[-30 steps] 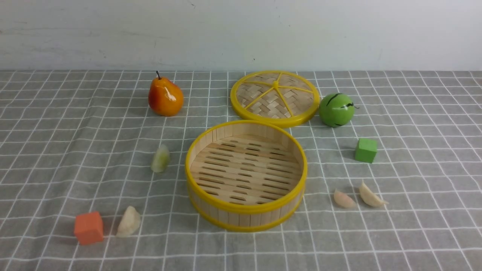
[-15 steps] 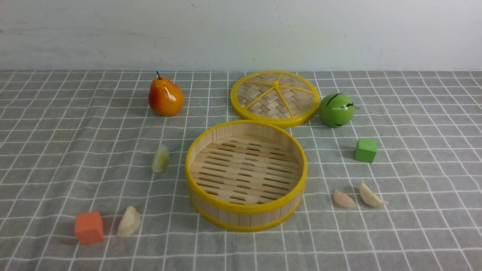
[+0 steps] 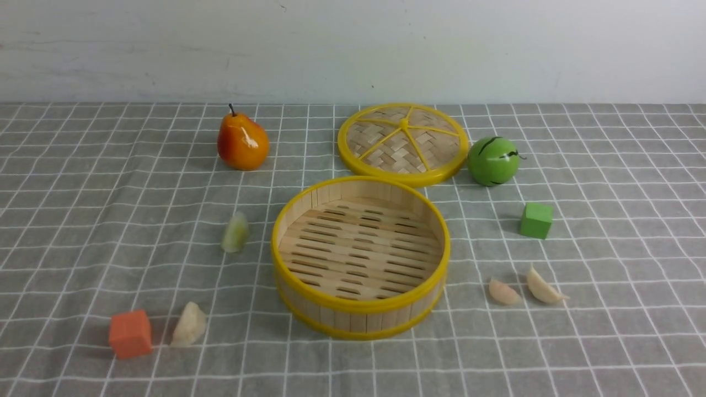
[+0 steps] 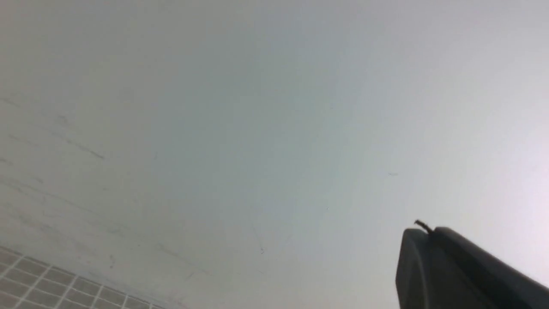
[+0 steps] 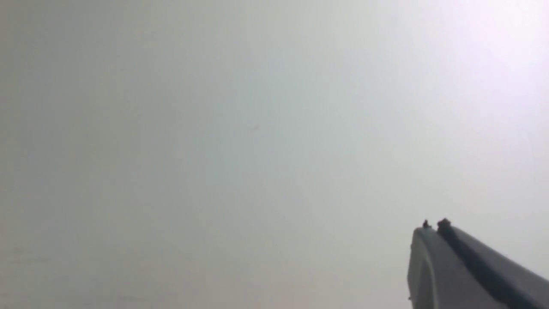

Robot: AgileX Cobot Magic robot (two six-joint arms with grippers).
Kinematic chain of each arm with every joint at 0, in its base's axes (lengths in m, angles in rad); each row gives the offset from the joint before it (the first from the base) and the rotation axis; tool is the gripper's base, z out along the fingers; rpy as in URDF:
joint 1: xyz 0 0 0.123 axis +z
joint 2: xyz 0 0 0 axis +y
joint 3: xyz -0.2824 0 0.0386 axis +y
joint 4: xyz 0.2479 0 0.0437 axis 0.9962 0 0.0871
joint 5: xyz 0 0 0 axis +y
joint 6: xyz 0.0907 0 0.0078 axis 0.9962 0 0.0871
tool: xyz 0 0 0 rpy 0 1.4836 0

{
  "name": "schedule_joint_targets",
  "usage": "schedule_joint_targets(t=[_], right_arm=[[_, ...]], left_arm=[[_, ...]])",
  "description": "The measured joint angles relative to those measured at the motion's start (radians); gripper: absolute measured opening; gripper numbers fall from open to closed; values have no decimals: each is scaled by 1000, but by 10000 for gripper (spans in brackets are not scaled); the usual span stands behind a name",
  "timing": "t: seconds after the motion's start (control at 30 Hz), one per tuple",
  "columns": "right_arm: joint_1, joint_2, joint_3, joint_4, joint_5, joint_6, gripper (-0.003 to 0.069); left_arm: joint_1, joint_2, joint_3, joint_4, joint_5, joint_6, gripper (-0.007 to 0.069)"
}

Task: Put the dumplings into the steamer on the table with the grey tablecloth.
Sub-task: 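Reach for and grasp a dumpling on the table with the left gripper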

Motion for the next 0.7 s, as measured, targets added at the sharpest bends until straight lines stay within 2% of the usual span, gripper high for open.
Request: schedule_joint_targets(t=[0.13,0.27,0.33,0.37,0.5,0.6,0.63,0.7], right_arm=[[0,157,-82,-20,139,-47,-12],[3,359,-108,-36,311,-69,-10],[23,449,-138,-13,424,-46,-8],[31,470,-146,-4,443,-39,-8],[98,563,-231,20,566,-32,-7],[171,636,-281,20,660,-92,-5],[171,636,-281,20,660,-92,-5],[210,689,-294,31,701,-105,-5]], left_arm=[[0,214,-92,25,47,18,-14],[0,540,-229,3,333,-48,-14],[0,686,-324,-28,522,-28,-14],[0,722,-350,-39,566,-9,-14],[0,905,-496,-153,733,186,-14],[0,1067,-626,-291,834,368,-14],[0,1067,-626,-291,834,368,-14],[-1,1173,-707,-331,880,445,15]])
